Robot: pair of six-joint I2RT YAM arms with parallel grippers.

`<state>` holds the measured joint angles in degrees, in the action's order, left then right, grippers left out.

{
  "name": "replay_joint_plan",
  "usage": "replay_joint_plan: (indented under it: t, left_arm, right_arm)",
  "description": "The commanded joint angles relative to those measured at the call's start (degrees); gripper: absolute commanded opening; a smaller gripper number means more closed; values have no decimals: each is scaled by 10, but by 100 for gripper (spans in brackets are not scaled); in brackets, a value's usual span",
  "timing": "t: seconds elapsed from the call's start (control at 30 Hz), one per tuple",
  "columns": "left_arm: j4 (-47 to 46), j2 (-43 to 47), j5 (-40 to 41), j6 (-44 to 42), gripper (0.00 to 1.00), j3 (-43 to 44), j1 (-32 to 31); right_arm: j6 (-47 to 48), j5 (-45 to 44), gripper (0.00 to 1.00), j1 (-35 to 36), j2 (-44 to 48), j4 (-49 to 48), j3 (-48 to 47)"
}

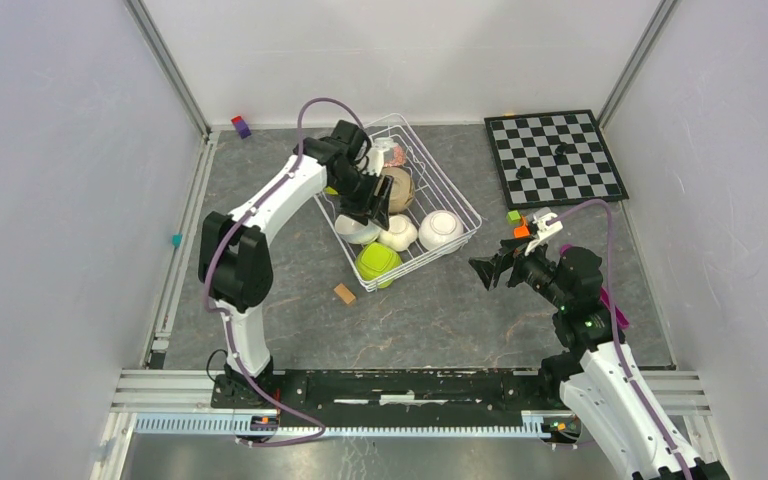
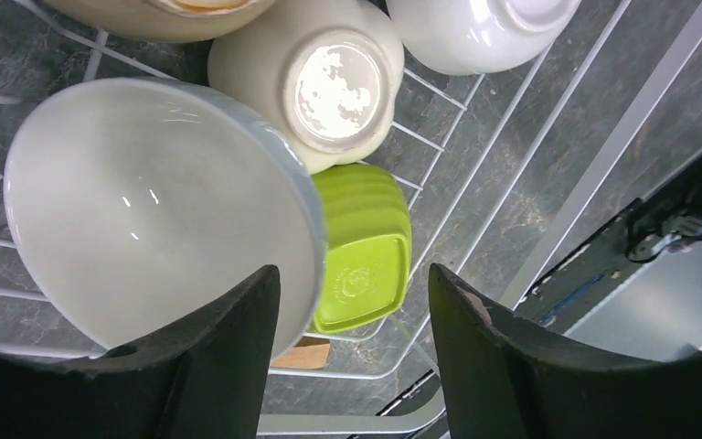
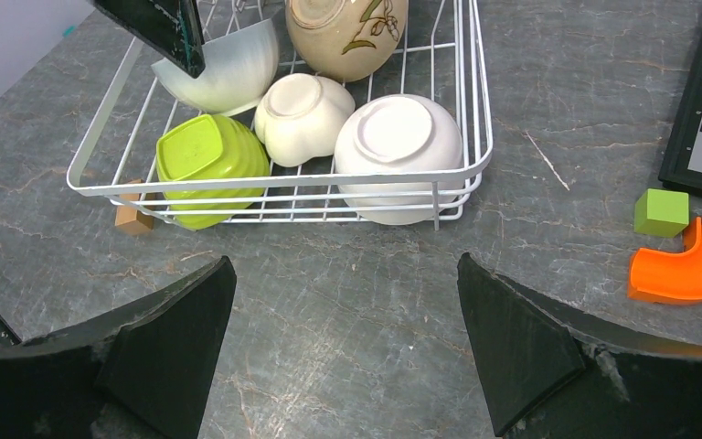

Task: Unload the bowls from the dish rack

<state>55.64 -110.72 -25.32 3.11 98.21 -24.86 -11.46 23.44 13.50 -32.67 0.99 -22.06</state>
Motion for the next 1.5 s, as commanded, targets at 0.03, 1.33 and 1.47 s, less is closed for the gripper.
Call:
replay_joint_plan:
  t: [0.03, 1.33, 1.47]
  left_arm:
    - [-12, 42, 100, -19, 64, -4, -26]
    - [-97, 253, 432, 72, 2, -39, -62]
    - [-96, 272, 549, 123, 2, -62, -44]
  right_arm:
    - [6, -3, 98, 1, 5, -2, -17]
    - [-11, -35, 98, 1, 4, -4, -28]
    - [-12, -31, 98, 1, 4, -4, -33]
